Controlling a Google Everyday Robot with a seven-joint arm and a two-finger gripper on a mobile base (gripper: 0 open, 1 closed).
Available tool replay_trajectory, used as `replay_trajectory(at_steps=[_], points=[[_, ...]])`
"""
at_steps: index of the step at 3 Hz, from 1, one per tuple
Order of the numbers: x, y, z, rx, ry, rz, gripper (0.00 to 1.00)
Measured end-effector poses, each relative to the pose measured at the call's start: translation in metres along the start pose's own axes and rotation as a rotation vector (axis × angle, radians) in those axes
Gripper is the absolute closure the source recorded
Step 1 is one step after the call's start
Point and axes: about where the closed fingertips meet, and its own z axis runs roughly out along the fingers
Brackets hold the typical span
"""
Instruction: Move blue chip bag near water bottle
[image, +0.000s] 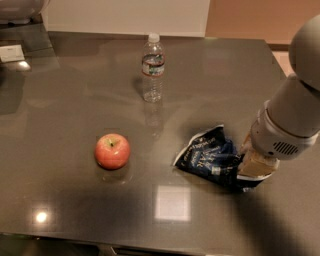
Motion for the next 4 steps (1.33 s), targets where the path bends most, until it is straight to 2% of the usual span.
replay_trajectory(at_steps=[1, 2, 4], points=[[-0.01, -0.027, -0.015, 0.024, -0.025, 0.03, 1.0], [-0.026, -0.063, -0.021, 0.024, -0.063, 0.048, 1.0], [-0.064, -0.133, -0.014, -0.015, -0.136, 0.069, 1.0]])
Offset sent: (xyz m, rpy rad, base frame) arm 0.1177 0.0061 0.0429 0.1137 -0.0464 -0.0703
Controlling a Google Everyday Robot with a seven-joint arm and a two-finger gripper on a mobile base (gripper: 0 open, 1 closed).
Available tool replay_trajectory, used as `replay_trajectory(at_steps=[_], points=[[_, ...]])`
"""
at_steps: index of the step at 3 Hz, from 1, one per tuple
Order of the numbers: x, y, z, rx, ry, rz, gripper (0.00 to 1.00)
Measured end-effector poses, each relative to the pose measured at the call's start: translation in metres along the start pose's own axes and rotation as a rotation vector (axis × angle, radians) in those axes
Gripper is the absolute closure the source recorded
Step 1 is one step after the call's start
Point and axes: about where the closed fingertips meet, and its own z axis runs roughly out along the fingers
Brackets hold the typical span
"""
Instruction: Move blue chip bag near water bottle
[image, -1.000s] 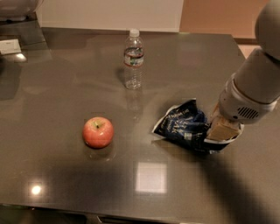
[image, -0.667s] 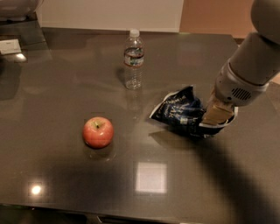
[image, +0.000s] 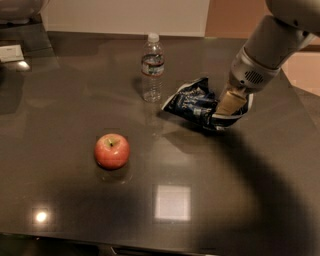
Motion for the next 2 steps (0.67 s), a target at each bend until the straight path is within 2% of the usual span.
replay_trajectory(at_steps=[1, 2], points=[[-0.022, -0.026, 0.011, -0.015, -0.007, -0.004, 0.82], [-0.037, -0.041, 0.018, -0.017, -0.015, -0.012, 0.59]])
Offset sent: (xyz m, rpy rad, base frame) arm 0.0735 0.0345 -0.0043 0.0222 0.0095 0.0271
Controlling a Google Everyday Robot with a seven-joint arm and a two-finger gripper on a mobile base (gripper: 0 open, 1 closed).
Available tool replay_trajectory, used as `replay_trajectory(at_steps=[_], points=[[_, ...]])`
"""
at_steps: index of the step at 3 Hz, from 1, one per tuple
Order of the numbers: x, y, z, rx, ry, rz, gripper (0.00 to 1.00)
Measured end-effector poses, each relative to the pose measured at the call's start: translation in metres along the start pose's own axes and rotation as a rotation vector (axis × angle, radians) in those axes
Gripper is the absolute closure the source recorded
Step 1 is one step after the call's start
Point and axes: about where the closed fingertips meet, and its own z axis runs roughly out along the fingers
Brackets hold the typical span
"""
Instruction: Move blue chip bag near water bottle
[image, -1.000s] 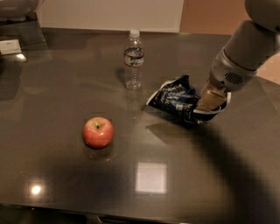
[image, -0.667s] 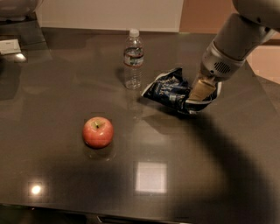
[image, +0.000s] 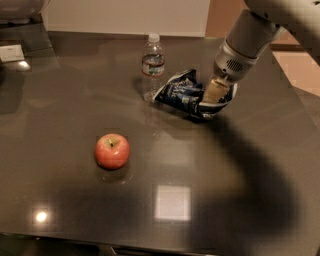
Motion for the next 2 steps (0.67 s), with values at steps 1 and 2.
replay_trajectory(at_steps=[1, 2], points=[[-0.002, -0.0014, 0.0015, 0.003, -0.004, -0.002, 0.35], [-0.0035, -0.0023, 0.0034, 0.004, -0.006, -0.003, 0.13]])
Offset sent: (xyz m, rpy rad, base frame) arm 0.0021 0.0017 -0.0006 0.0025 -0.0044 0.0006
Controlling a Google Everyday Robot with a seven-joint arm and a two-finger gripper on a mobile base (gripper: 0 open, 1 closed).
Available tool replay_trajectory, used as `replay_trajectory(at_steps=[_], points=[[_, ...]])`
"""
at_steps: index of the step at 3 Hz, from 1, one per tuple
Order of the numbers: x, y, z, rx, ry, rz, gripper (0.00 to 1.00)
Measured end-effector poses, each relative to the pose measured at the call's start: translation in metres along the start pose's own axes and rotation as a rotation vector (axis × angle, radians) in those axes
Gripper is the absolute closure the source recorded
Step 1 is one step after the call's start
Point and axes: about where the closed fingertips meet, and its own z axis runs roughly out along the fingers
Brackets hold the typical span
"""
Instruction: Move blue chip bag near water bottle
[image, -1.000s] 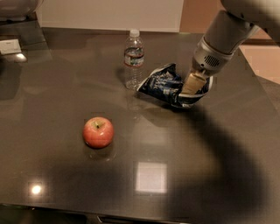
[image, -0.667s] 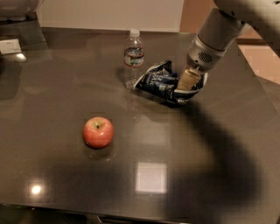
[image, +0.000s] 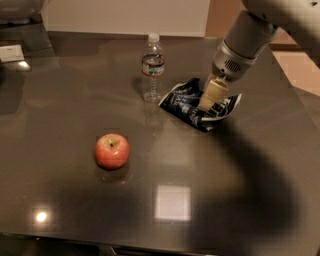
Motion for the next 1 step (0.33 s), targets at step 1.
replay_trajectory(at_steps=[1], points=[[-0.0011, -0.0008, 0.0018, 0.001, -0.002, -0.001, 0.0]])
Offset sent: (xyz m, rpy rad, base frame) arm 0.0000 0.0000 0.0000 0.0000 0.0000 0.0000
